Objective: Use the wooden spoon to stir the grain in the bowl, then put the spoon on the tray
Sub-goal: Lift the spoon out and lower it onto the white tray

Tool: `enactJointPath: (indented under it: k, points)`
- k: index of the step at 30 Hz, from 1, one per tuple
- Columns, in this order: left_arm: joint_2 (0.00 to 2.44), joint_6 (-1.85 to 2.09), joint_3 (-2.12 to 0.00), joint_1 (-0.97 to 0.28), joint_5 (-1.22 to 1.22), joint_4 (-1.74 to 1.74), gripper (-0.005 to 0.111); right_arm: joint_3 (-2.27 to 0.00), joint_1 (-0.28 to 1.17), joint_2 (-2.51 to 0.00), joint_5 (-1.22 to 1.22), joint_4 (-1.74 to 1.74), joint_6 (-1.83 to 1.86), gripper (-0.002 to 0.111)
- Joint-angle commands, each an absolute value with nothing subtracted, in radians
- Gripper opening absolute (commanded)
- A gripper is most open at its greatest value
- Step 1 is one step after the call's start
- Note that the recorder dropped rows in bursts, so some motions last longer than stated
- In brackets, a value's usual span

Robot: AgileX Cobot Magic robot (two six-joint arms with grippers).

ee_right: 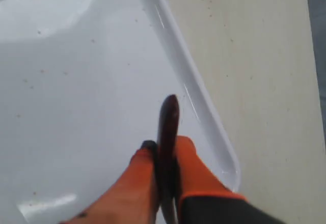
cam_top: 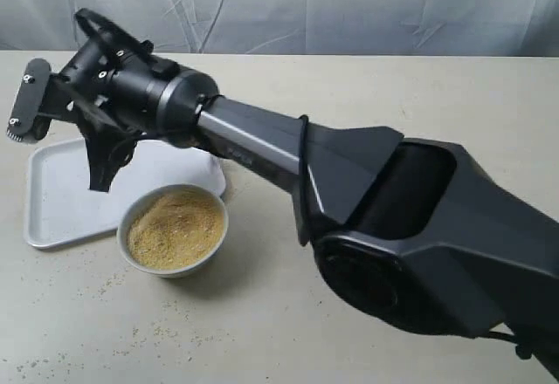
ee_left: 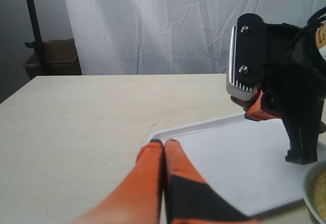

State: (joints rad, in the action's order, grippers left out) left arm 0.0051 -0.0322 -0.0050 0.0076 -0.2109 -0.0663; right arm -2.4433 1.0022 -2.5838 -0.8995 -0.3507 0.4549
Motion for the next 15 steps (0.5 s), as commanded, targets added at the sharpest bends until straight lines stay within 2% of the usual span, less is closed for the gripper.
enactJointPath:
  k: [1,5,6,7,10,15]
  points:
    - [0.000,-0.033,0.000,0.008,-0.206,-0.067,0.000,-2.453,1.027,-2.608,-0.848,-0.380,0.460,-0.001]
    - [0.000,-0.033,0.000,0.008,-0.206,-0.067,0.000,-2.453,1.036,-2.650,-0.819,-0.394,0.394,-0.001]
    - [0.000,-0.033,0.000,0.008,-0.206,-0.067,0.000,-2.453,1.036,-2.652,-0.813,-0.400,0.364,0.006]
    - [0.000,-0.033,0.000,0.008,-0.206,-0.067,0.000,-2.453,1.036,-2.654,-0.811,-0.404,0.360,0.017]
    - [0.000,-0.033,0.000,0.008,-0.206,-0.067,0.000,-2.470,1.037,-2.654,-0.812,-0.415,0.250,0.063]
    - [0.000,-0.033,0.000,0.008,-0.206,-0.067,0.000,-2.529,1.037,-2.616,-0.969,-0.446,0.059,0.063]
